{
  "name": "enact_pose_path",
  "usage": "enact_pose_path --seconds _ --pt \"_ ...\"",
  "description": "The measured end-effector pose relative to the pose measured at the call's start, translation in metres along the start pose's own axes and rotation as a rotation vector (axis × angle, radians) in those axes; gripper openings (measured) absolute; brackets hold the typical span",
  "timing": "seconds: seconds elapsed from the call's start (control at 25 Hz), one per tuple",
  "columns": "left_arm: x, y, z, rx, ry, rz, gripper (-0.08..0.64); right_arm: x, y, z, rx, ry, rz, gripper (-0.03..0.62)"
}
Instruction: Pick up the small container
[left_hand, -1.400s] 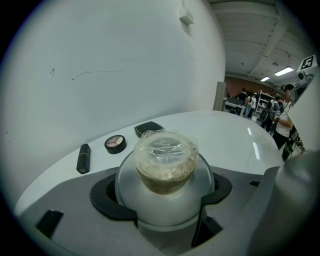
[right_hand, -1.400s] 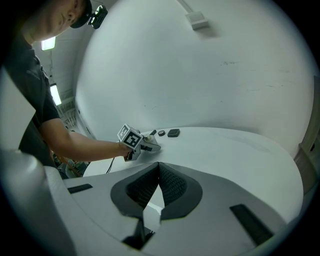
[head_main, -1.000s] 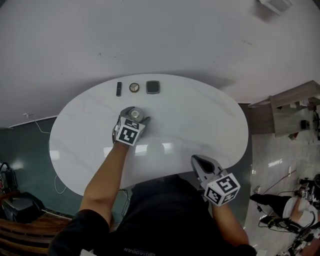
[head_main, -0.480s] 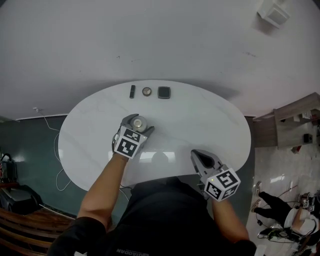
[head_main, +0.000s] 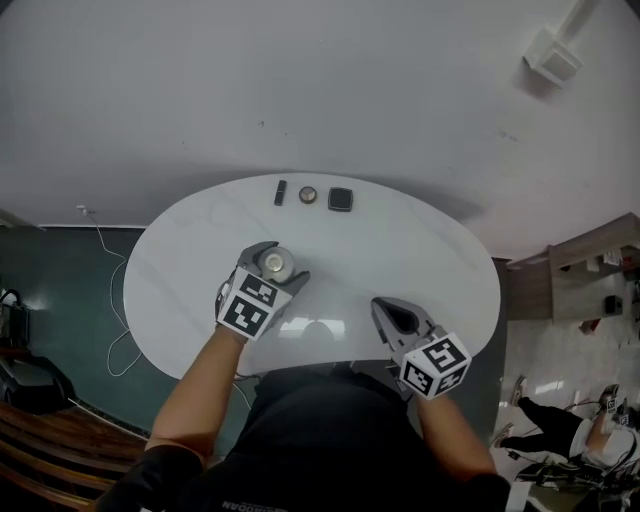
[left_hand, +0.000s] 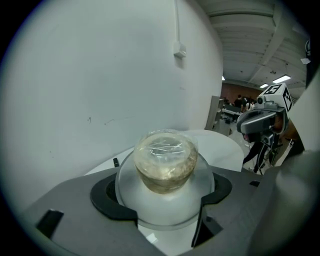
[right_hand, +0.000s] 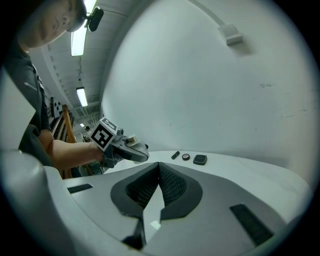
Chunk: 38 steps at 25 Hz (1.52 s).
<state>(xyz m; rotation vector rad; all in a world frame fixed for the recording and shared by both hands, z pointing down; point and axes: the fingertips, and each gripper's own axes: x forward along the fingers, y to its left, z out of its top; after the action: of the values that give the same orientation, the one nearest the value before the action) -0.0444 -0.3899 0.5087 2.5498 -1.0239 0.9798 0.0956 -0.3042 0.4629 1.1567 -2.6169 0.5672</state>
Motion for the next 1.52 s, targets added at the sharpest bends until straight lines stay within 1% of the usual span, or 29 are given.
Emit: enact_pose_path --seconds 0.2,0.36,0.6,0.8,1.08,1.32,1.52 --pt "-0.025 -0.006 0.008 0.011 -0.012 0.006 0.35 0.007 0.006 0.005 -0.015 -0.007 0.02 -0.006" --pt "-0.042 -0.019 0.017 0.016 -0.033 -0.009 0.35 0.01 0.008 0.014 -0.031 -0.025 0.017 -0.006" --pt "-0.057 -0.041 0.029 0.064 -0.04 -0.03 0.35 0.011 0.011 0.027 -0.045 -0.051 0.023 -0.006" --pt "-0.068 -0.057 0.037 0.123 -0.033 -0.037 0.35 0.01 0.01 0.038 -0.058 -0.082 0.017 -0.006" --pt "-0.071 -0.07 0.044 0.168 -0.027 -0.056 0.35 0.01 0.009 0.049 -0.077 -0.107 0.019 -0.006" --pt "-0.072 -0.075 0.045 0.175 -0.023 -0.069 0.35 0.01 0.01 0.052 -0.082 -0.115 0.033 -0.006" --pt "-0.076 -0.075 0.045 0.177 -0.023 -0.062 0.35 0.01 0.015 0.051 -0.089 -0.115 0.051 -0.006"
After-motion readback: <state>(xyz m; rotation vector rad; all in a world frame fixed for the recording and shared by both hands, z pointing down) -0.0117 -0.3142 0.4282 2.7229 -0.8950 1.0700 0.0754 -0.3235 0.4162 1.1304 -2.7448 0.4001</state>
